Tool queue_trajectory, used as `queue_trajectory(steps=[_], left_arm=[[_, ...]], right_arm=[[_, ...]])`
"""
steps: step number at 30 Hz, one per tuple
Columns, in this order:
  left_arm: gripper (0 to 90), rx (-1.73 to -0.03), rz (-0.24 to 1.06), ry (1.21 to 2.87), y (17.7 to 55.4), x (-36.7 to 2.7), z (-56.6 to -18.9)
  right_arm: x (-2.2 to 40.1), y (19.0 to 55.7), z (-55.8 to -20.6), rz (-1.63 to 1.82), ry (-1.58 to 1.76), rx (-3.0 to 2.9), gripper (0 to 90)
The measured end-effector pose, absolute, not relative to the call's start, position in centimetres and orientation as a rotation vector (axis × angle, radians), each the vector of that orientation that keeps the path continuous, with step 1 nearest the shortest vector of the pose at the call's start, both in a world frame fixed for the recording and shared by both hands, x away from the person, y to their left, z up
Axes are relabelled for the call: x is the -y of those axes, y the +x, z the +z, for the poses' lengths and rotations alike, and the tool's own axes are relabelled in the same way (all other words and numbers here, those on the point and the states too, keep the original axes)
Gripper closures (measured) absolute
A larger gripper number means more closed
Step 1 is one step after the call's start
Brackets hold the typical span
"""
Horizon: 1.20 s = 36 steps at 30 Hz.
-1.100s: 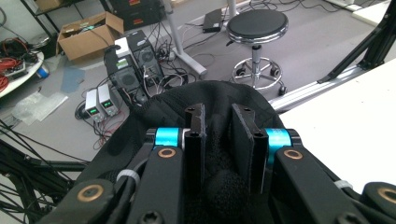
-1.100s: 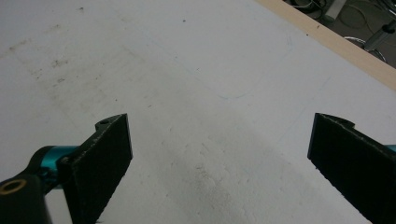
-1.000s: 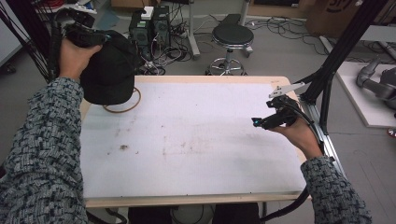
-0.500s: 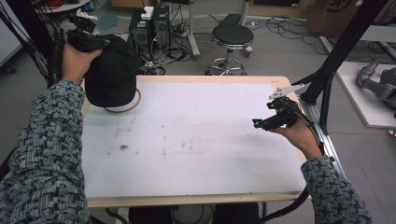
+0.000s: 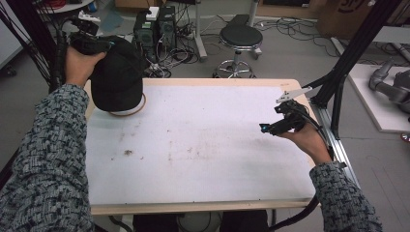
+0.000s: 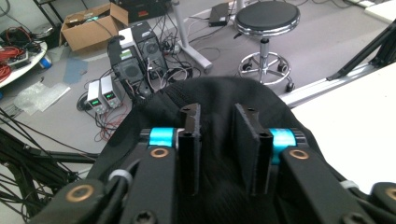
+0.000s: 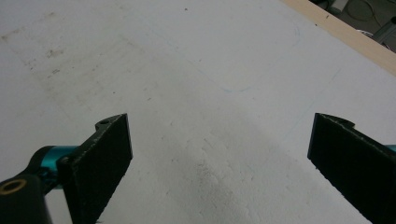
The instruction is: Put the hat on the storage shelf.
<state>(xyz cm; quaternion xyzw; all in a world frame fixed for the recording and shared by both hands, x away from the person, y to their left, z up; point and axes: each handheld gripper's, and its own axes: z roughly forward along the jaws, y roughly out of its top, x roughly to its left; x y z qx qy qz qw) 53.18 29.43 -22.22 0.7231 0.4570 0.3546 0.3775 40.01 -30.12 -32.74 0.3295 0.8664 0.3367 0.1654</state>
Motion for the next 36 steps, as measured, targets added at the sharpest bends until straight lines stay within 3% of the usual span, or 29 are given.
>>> queue_trajectory(steps=[5, 10, 22, 36], left_arm=[[68.8, -1.169, 0.909, 1.853, 53.2, -29.3, -22.4], [60.1, -1.166, 0.893, 1.852, 53.1, -29.3, -22.3], [53.0, -1.123, 0.846, 1.842, 52.3, -29.1, -21.7], [48.8, -0.999, 0.756, 1.861, 50.6, -28.1, -21.4]], right_arm=[[30.2, 40.0, -32.7, 0.961, 0.940, -2.467, 6.2], [30.2, 40.1, -32.7, 0.958, 0.937, -2.468, 6.2], [30.1, 40.1, -32.8, 0.955, 0.933, -2.470, 6.2], [29.7, 39.8, -32.5, 0.961, 0.923, -2.469, 6.1]])
